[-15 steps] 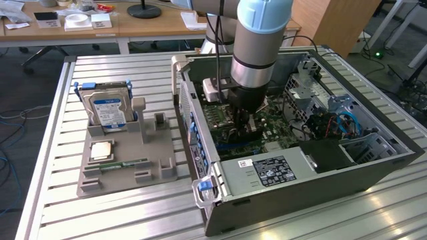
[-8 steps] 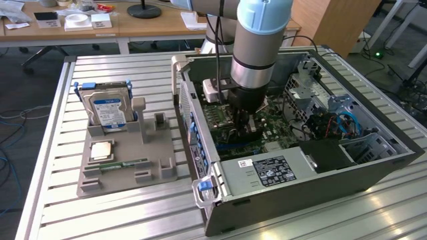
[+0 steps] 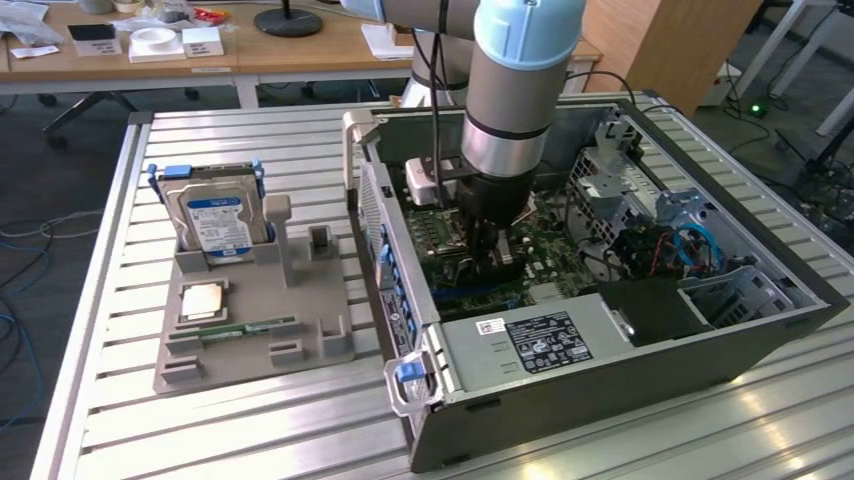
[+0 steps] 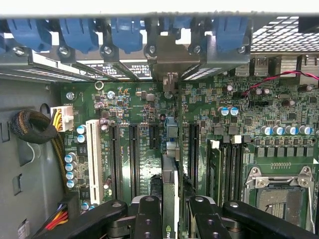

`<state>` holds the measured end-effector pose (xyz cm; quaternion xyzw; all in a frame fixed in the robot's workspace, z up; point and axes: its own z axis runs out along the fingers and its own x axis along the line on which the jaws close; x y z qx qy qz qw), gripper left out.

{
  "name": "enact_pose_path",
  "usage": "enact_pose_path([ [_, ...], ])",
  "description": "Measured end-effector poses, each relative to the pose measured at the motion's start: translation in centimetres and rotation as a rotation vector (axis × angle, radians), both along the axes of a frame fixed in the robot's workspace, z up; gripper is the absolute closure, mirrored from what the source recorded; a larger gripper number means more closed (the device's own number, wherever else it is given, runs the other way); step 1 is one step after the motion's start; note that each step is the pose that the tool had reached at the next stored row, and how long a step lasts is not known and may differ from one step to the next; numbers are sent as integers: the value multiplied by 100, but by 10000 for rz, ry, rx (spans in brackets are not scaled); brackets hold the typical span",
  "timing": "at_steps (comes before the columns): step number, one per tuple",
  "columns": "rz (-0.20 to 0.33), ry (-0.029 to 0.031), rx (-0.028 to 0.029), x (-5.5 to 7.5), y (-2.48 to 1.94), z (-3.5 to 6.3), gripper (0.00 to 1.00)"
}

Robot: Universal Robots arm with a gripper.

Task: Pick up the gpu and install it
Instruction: 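Insert the gpu into the slot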

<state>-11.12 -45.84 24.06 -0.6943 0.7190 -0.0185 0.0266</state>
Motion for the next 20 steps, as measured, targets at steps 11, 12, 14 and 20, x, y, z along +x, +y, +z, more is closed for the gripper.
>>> enact_pose_path([
  [11,1,0,-1,-1,0,-9,74],
  [12,1,0,-1,-1,0,-9,74],
  [14,0,-1,0,-2,0,-10,74],
  [20,0,-1,0,-4,0,-14,74],
])
